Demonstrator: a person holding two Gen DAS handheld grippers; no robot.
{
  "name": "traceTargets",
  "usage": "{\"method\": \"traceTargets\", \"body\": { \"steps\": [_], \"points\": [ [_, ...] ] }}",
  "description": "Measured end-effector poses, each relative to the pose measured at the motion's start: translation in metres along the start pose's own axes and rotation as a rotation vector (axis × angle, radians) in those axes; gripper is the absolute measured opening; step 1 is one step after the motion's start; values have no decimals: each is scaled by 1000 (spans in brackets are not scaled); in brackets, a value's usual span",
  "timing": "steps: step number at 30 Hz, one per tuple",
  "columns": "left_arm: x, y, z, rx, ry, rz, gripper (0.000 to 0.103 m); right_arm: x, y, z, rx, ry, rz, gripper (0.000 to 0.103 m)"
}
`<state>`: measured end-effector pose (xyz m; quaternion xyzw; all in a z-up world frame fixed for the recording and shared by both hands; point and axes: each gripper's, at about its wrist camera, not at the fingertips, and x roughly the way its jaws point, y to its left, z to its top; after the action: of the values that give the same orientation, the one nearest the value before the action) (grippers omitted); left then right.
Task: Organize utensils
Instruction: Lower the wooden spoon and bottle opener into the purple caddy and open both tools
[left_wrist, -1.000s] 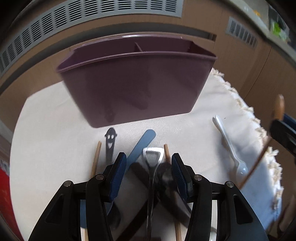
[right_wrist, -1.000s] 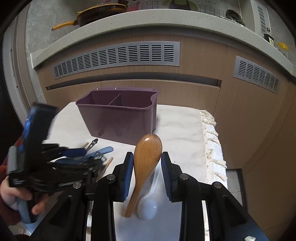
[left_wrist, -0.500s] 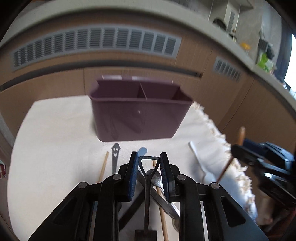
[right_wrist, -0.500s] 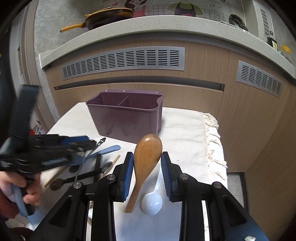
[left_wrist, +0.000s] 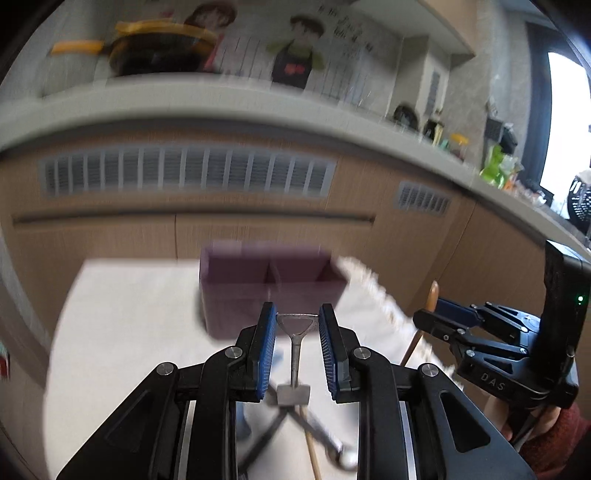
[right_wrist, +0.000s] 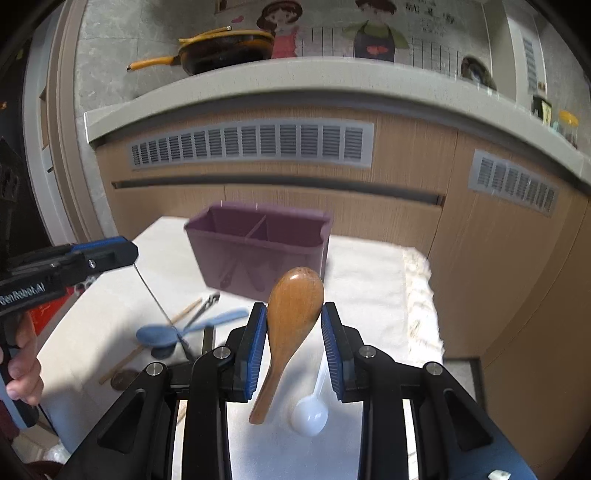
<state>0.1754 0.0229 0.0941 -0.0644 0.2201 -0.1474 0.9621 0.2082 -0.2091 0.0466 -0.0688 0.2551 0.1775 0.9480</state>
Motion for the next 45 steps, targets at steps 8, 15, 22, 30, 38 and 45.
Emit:
{"method": "traceTargets", "body": {
  "steps": [8,15,22,30,38,45],
  "points": [
    [-4,17,113,18,-218,-16,24,-17,-7,117,-56,-246,-29,27],
    [61,60,117,-70,-160,-31,24,47,-8,142,-63,-217,-68,27],
    [131,75,68,-113,25,-19,24,129,-9,106,-57,-35,-50,27],
    [165,77,29,-174,193,-35,26,163,-9,78,-33,130,63,29],
    [98,71,53,-135,-54,72,47,92,-7,88,-93,-35,-53,33],
    [72,76,1,-83,58,154,49,58,-15,49,-124,50,-100,40]
  ]
}}
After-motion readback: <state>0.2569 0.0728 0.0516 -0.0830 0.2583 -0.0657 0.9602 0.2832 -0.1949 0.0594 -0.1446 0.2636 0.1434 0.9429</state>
